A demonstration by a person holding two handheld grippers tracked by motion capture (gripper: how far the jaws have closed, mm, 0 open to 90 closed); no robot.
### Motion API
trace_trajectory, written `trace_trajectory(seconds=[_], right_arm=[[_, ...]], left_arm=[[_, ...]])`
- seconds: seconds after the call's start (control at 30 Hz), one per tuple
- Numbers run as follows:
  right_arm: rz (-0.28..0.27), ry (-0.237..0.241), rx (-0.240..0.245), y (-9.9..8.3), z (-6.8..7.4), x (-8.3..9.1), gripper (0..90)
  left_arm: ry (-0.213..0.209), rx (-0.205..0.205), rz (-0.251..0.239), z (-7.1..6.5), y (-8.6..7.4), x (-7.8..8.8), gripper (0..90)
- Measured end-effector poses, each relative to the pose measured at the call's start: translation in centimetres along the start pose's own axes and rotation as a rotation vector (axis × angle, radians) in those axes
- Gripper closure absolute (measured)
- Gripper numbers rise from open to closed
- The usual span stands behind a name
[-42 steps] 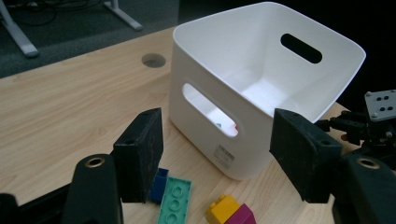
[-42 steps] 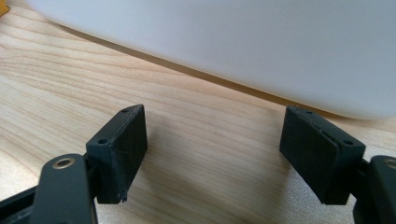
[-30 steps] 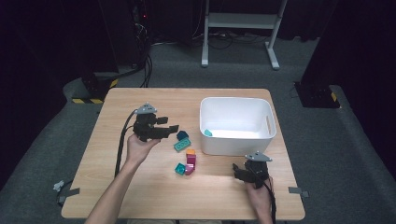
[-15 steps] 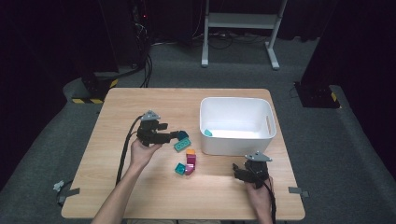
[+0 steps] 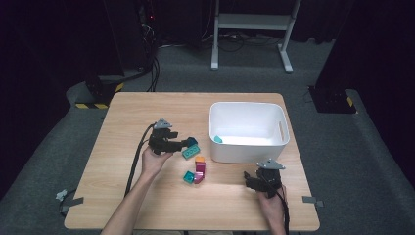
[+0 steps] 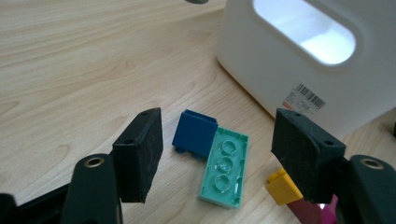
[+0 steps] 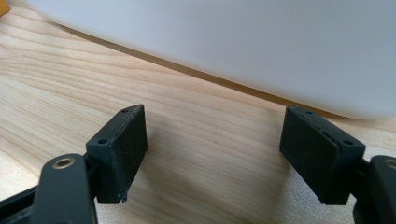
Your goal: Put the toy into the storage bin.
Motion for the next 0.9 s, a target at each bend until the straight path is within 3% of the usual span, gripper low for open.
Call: trace_trajectory(seconds=[0.53, 0.9], right_arm=[[0.000, 0.000, 0.000, 0.0, 0.0, 0.0, 23.0], [0.000, 0.000, -0.002, 0.0, 0.0, 0.0, 23.1]], left_arm=[[0.019, 0.015, 0.006, 1.3, -0.6, -2.3, 34.9], [0.028, -0.013, 0.017, 1.6, -0.8, -4.0, 38.8]])
Point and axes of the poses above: each handheld gripper's, and its own axes: x roughly backward along the jaws, y roughly out of its top, z roughly to its left, the point moved 3 cm from there along -x, roughly forward along the jaws, and after that the axes turned 15 degrees about -y, right-handed, at the moved point
